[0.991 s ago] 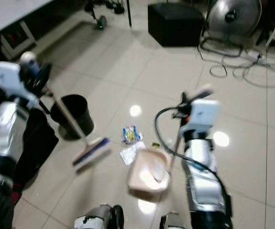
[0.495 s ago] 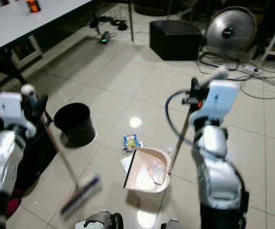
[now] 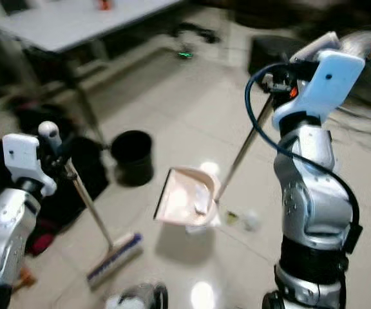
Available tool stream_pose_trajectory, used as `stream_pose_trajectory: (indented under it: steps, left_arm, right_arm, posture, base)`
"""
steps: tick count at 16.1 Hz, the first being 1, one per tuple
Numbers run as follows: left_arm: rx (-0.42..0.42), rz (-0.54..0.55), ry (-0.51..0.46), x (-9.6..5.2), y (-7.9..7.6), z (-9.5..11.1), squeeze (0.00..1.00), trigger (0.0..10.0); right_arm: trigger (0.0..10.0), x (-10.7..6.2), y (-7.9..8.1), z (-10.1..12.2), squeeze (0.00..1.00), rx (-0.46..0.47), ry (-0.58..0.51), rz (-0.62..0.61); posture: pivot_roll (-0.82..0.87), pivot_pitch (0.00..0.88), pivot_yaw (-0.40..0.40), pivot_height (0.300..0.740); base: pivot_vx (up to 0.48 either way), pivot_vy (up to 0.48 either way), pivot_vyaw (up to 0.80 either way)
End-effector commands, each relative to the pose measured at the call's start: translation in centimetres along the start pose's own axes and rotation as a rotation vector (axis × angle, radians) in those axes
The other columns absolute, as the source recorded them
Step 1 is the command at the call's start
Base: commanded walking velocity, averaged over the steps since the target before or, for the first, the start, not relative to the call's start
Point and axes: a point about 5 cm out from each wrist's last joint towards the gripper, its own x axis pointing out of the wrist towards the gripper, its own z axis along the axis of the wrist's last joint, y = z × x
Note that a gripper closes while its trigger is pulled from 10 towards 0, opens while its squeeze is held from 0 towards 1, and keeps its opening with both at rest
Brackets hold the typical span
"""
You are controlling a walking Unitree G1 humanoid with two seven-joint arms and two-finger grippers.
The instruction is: Sweep floor
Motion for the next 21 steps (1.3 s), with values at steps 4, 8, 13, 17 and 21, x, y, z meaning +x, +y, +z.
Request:
stream_pose_trajectory:
  steps: [4, 8, 13, 17, 21]
  left_arm:
    - [-0.001, 0.031, -0.035, 0.3, -0.4, 1.2, 0.0, 10.0]
    - [-0.012, 0.017, -0.035, 0.1, -1.0, 1.3, 0.0, 10.0]
    - [-0.042, 0.006, -0.017, -0.3, -1.8, 0.7, 0.0, 10.0]
    - [-0.039, 0.023, -0.023, -0.4, -1.7, 0.8, 0.0, 10.0]
    - [-0.038, 0.034, -0.019, -0.6, -1.4, 0.8, 0.0, 10.0]
  right_arm:
    - [10.0, 0.7, -0.2, 1.2, 0.0, 0.031, -0.012, 0.015]
    - [10.0, 1.2, 0.3, 2.1, 0.0, 0.071, -0.013, 0.043]
    - [10.0, 1.7, 1.5, 2.9, 0.0, 0.046, -0.002, 0.122]
    - [10.0, 2.2, 2.0, 3.2, 0.0, 0.089, -0.005, 0.134]
    - [10.0, 2.6, 2.2, 3.5, 0.0, 0.092, -0.016, 0.137]
  posture:
    - [0.05, 0.0, 0.108, 0.74]
    - [0.05, 0.0, 0.109, 0.74]
    - [0.05, 0.0, 0.104, 0.74]
    - [0.07, 0.0, 0.082, 0.74]
    - [0.07, 0.0, 0.084, 0.74]
  base:
    - [0.0, 0.0, 0.0]
    - [0.292, 0.0, 0.0]
    - [0.357, 0.0, 0.76]
    - [0.365, 0.0, 0.8]
    - [0.365, 0.0, 0.8]
